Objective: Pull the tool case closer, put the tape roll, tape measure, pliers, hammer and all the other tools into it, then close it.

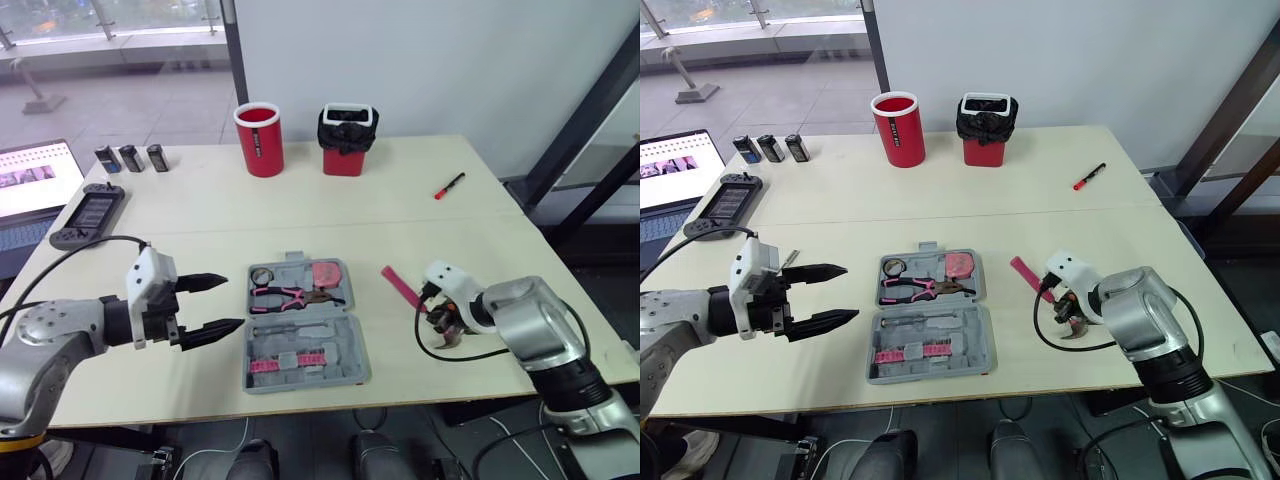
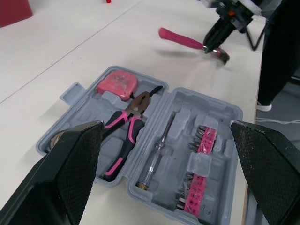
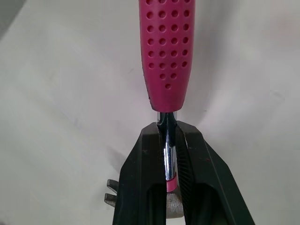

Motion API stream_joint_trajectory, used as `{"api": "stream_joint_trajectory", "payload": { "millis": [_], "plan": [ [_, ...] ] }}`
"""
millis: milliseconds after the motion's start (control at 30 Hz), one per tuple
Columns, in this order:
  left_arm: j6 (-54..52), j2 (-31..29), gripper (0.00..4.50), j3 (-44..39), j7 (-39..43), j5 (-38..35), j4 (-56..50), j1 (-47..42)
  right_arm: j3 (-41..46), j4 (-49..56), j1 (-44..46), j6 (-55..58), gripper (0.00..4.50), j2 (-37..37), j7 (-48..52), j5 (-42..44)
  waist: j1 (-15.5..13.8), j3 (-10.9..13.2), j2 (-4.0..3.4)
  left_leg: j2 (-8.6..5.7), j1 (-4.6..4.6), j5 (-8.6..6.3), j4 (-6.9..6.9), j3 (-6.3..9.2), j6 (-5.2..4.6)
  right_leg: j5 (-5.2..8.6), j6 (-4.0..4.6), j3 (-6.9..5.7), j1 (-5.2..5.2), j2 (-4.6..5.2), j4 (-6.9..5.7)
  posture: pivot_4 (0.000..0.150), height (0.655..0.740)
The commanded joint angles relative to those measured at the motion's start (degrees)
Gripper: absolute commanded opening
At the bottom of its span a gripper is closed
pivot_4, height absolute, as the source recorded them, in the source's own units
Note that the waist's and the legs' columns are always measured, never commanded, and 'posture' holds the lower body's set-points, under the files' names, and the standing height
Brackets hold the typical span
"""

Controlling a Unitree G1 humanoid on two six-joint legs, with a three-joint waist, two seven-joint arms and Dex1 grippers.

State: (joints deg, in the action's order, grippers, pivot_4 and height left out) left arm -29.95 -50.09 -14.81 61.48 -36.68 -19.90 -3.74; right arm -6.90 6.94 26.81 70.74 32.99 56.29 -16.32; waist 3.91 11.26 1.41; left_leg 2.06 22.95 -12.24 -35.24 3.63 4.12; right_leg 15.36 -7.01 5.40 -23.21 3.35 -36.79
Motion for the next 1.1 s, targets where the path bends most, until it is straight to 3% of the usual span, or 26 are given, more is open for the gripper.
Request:
{"api": "stream_joint_trajectory", "payload": {
  "millis": [33, 200, 333, 500, 633, 733, 867, 1100],
  "plan": [
    [-0.4, -1.49, 4.5, -2.11, 0.38, -0.86, -0.94, -0.13, 2.59, -3.53, -0.76, 1.09, 0.04, -5.11, -6.82, 3.31, 0.09, -0.03, 0.06, 0.0, 0.01, 0.0, 0.0, -0.01, 0.0, 0.0, 0.0, 0.0, 0.0, 0.0, 0.01, 0.15, 0.74],
    [-1.31, -2.14, 4.5, -3.66, -0.36, -1.55, -2.55, 1.4, 3.12, -6.42, 0.47, -2.22, 0.04, -7.9, -13.21, 5.1, 0.33, -0.12, 0.24, 0.02, 0.05, 0.0, 0.01, -0.01, 0.0, 0.0, 0.01, 0.0, -0.03, -0.01, 0.03, 0.15, 0.74],
    [-1.88, -2.27, 4.5, -5.17, -0.85, -2.08, -3.72, 2.85, 2.32, -7.13, 1.05, -4.22, 1.75, -7.55, -15.47, 6.83, 0.4, -0.12, 0.31, 0.08, 0.0, 0.0, -0.02, -0.03, 0.0, -0.06, 0.08, 0.02, -0.03, -0.06, 0.02, 0.15, 0.74],
    [-2.46, -2.1, 4.5, -6.47, -1.45, -2.52, -4.88, 4.26, 1.08, -4.42, 1.34, -9.7, 4.3, -5.26, -15.45, 8.73, 0.35, -0.09, 0.28, 0.12, 0.04, 0.0, 0.04, -0.03, 0.0, -0.05, 0.08, 0.02, -0.12, -0.1, 0.02, 0.15, 0.74],
    [-2.39, -1.78, 4.5, -7.03, -1.9, -2.9, -4.96, 4.52, 3.69, -0.93, -1.63, -17.18, 4.41, -3.89, -15.53, 11.8, 0.1, -0.03, 0.18, 0.12, 0.36, 0.0, 0.04, -0.03, 0.0, -0.03, 0.03, 0.02, -0.4, -0.1, 0.02, 0.15, 0.74],
    [-2.33, -0.98, 4.5, -7.2, -2.49, -3.74, -4.97, 4.29, 6.55, -1.07, -6.57, -31.37, 4.41, -3.8, -18.4, 12.86, -0.14, -0.04, 0.18, 0.1, 0.45, 0.0, 0.06, -0.02, 0.0, 0.01, -0.03, 0.01, -0.43, -0.1, 0.06, 0.15, 0.74],
    [-2.44, 0.02, 4.5, -6.93, -3.37, -5.06, -5.18, 3.49, 13.0, 1.02, -10.46, -24.97, 4.41, -5.19, -16.96, 20.61, -0.06, -0.03, 0.18, 0.09, 0.46, 0.0, 0.05, -0.02, 0.0, 0.0, -0.04, 0.02, -0.35, -0.09, 0.17, 0.15, 0.74],
    [-1.77, 1.02, 4.5, -4.16, -3.8, -4.23, -5.07, 2.5, 13.65, 1.24, -15.54, -25.64, 4.41, -5.83, -21.16, 22.15, 0.06, -0.03, 0.18, 0.14, 0.33, 0.0, 0.01, -0.02, 0.0, -0.05, 0.06, 0.02, -0.34, -0.15, 0.04, 0.15, 0.74]
  ]
}}
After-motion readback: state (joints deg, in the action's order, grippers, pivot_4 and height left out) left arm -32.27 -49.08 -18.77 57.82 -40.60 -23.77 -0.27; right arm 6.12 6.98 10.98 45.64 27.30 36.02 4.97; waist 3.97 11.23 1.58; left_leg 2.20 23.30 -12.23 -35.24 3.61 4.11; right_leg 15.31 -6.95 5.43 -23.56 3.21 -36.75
